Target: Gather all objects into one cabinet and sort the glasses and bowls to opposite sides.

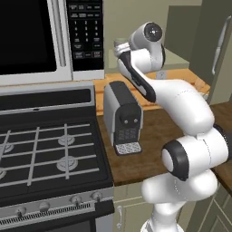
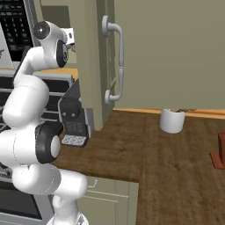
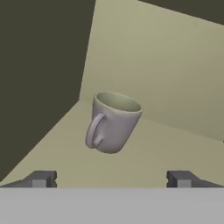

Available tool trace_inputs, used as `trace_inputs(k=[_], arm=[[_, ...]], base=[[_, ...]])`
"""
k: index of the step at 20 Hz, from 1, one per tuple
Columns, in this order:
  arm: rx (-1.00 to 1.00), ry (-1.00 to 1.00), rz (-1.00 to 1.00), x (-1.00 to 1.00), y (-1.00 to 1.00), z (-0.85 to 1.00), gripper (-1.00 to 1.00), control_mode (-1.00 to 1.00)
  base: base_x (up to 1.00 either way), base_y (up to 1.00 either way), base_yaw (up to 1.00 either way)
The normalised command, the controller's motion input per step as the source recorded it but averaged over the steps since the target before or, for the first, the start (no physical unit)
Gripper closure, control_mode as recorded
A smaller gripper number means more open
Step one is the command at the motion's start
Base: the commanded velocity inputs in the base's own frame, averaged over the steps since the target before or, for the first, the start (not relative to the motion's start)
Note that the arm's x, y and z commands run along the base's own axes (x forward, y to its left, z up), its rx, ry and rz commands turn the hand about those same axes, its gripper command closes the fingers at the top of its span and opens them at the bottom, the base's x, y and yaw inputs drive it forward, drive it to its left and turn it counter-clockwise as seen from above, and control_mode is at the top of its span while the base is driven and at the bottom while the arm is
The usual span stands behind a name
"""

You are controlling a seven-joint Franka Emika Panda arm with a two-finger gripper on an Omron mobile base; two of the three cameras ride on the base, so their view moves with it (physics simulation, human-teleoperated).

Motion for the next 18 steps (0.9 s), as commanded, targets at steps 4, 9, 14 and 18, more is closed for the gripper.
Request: trace_inputs(k=[4, 9, 14, 18], arm=[[0.0, 0.0, 0.13, 0.41, 0.0, 0.0, -1.0, -1.0], [0.0, 0.0, 0.1, 0.49, 0.0, 0.0, -1.0, -1.0], [0.0, 0.02, 0.02, 0.49, 0.0, 0.0, -1.0, -1.0], [0.0, 0.03, 0.0, 0.36, 0.0, -0.01, -1.0, -1.0]], base=[[0.0, 0.0, 0.0], [0.0, 0.0, 0.0], [0.0, 0.0, 0.0], [0.0, 0.0, 0.0]])
